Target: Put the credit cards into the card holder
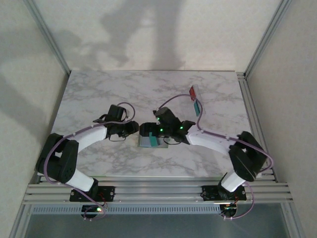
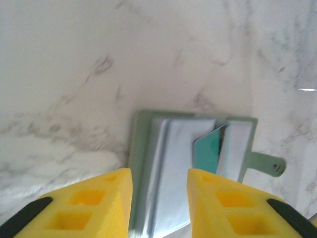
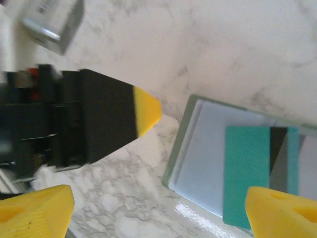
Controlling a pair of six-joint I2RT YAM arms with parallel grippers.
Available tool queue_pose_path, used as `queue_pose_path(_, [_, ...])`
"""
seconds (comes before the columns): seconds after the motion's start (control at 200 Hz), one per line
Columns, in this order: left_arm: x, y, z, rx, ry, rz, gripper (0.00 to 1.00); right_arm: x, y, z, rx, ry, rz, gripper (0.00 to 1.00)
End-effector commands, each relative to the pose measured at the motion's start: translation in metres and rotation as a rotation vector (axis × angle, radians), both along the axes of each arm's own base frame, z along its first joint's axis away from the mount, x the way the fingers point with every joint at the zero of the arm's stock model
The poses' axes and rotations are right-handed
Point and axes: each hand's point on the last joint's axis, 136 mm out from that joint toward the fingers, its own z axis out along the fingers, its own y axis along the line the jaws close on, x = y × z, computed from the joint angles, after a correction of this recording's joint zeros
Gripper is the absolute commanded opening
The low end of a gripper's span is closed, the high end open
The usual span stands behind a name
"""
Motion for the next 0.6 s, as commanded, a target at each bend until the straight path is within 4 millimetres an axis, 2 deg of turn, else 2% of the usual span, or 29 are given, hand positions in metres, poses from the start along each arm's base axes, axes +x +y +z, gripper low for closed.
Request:
queue_pose_path(0.0, [0.028, -0.004, 0.013, 0.010, -0.080, -0.024, 0.38, 0.001, -0.040, -0.001, -0.109, 0.012, -0.045, 0.91])
queue_pose_path(0.055, [0.036, -0.011, 0.012, -0.010, -0.087, -0.044, 0.40, 0.000, -0.058, -0.012, -0.146, 0.043, -0.070, 0.91])
queue_pose_path(0.16, [0.046, -0.021, 0.008, -0.036, -0.099, -0.073, 0.46, -0.005, -0.081, -0.036, -0.177, 0.127, -0.103, 0.91])
queue_pose_path(0.395, [0.047, -0.027, -0.016, 0.006, -0.061, -0.131, 0.52, -0.011, -0.104, -0.075, -0.300, 0.179, -0.130, 0.88])
queue_pose_path(0.425, [0.046, -0.028, -0.019, 0.011, -0.058, -0.137, 0.53, -0.009, -0.103, -0.079, -0.300, 0.180, -0.126, 0.85])
queue_pose_path(0.506, [0.043, -0.029, -0.026, 0.022, -0.046, -0.147, 0.54, -0.007, -0.094, -0.086, -0.285, 0.191, -0.090, 0.67])
queue_pose_path(0.596, [0.039, -0.029, -0.032, 0.039, -0.040, -0.160, 0.54, 0.001, -0.089, -0.095, -0.309, 0.182, -0.078, 0.56])
